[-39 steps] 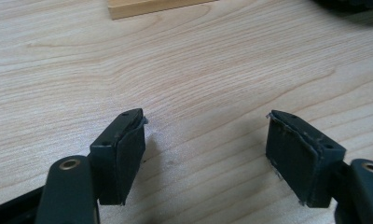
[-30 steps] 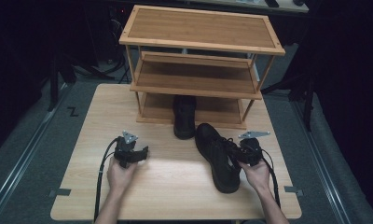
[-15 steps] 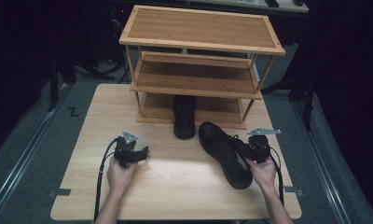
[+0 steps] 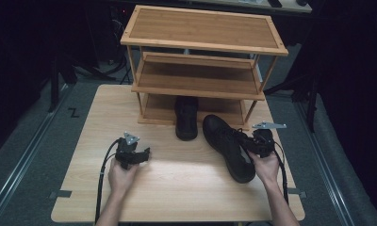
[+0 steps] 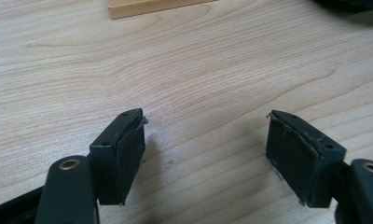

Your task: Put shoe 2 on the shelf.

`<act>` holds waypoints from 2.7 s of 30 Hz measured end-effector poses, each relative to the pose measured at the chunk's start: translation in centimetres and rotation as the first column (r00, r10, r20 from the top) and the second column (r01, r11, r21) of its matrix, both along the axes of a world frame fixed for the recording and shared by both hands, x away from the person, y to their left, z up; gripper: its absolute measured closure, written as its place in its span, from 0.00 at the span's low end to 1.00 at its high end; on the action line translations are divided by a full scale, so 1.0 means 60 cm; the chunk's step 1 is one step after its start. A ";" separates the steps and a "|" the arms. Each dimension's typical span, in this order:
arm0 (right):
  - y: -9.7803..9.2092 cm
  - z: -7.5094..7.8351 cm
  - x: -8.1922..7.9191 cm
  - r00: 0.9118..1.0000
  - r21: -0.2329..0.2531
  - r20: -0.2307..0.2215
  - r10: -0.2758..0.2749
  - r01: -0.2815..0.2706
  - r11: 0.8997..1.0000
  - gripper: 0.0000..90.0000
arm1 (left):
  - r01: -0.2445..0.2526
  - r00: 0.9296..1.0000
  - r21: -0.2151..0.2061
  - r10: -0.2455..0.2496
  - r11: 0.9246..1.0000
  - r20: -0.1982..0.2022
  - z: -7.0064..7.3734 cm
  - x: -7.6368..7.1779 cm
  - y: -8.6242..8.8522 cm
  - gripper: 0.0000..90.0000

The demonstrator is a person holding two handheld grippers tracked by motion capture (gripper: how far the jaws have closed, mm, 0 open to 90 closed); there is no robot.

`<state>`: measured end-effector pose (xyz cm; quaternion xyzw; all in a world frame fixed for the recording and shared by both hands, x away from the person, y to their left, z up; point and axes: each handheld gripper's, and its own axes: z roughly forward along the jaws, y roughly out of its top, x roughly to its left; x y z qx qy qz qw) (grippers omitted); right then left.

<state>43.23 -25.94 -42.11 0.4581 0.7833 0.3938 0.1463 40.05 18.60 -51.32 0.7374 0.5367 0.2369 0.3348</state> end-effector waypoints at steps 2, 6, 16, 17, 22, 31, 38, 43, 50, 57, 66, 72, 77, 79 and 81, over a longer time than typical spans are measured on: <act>-0.002 0.002 0.004 1.000 0.011 0.000 -0.008 0.008 1.000 0.97 | 0.000 1.000 0.000 0.000 1.000 0.000 0.000 0.000 0.000 0.32; 0.000 0.004 0.012 1.000 0.002 0.004 -0.023 0.023 1.000 0.97 | 0.000 1.000 0.000 0.000 1.000 0.000 0.000 0.000 0.000 0.32; 0.002 -0.001 0.042 0.996 0.012 -0.012 -0.089 0.089 0.996 0.97 | 0.000 1.000 0.000 0.000 1.000 0.000 0.000 0.000 0.000 0.32; 0.003 -0.001 0.046 0.995 0.007 -0.011 -0.097 0.097 0.995 0.97 | 0.000 1.000 0.000 0.000 1.000 0.000 0.000 0.000 0.000 0.32; 0.011 0.002 0.067 0.991 -0.005 -0.004 -0.131 0.131 0.991 0.97 | 0.000 1.000 0.000 0.000 1.000 0.000 0.000 0.000 0.000 0.32; 0.047 0.004 0.107 0.982 -0.020 0.000 -0.188 0.188 0.982 0.97 | 0.005 1.000 0.000 -0.005 1.000 0.000 0.000 0.001 -0.001 0.31; 0.088 0.009 0.137 0.972 -0.017 0.013 -0.236 0.236 0.972 0.97 | 0.004 1.000 0.000 -0.004 1.000 -0.001 0.000 0.001 -0.001 0.31; 0.116 0.011 0.162 0.959 -0.006 0.029 -0.281 0.281 0.960 0.97 | 0.005 1.000 0.000 -0.005 1.000 -0.001 0.000 0.001 -0.001 0.31; 0.142 0.004 0.185 0.937 0.010 0.038 -0.346 0.346 0.938 0.97 | 0.006 1.000 0.000 -0.006 1.000 -0.001 0.000 0.001 -0.001 0.31; 0.153 -0.016 0.199 0.911 0.026 0.067 -0.407 0.407 0.913 0.97 | 0.009 1.000 0.001 -0.009 1.000 0.002 0.000 0.000 -0.002 0.33; 0.162 -0.030 0.202 0.901 0.052 0.103 -0.422 0.419 0.907 0.92 | 0.012 1.000 -0.003 -0.012 1.000 0.002 0.000 0.000 -0.001 0.33; 0.158 -0.034 0.203 0.905 -0.012 0.152 -0.398 0.404 0.915 0.75 | -0.001 1.000 -0.003 0.001 1.000 0.008 0.001 0.005 -0.008 0.39; 0.151 -0.031 0.202 0.909 -0.031 0.151 -0.388 0.397 0.917 0.64 | -0.030 1.000 -0.030 0.030 0.999 0.006 0.003 0.009 -0.009 0.47; 0.148 -0.025 0.199 0.914 -0.040 0.157 -0.375 0.385 0.922 0.60 | -0.030 1.000 -0.020 0.029 0.999 -0.005 0.006 0.011 -0.009 0.48; 0.146 -0.016 0.193 0.918 -0.041 0.177 -0.355 0.367 0.929 0.59 | -0.026 1.000 -0.012 0.026 1.000 -0.004 0.011 0.015 -0.013 0.49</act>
